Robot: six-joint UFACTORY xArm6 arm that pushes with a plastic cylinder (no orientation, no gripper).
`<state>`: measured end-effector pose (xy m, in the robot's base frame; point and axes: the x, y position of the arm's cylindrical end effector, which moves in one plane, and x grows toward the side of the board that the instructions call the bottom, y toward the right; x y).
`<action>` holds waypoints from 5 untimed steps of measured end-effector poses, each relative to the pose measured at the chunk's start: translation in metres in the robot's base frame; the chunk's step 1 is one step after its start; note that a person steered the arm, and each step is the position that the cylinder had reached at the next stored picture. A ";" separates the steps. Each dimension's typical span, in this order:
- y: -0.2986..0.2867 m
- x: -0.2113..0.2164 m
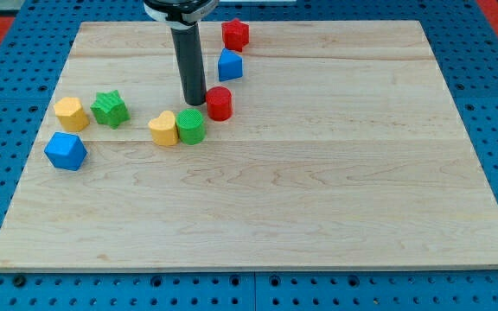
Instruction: Move green circle towards the bottom of the board
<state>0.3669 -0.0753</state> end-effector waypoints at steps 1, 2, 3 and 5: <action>-0.009 0.010; 0.003 0.048; 0.004 0.070; -0.004 0.082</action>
<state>0.4486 -0.0789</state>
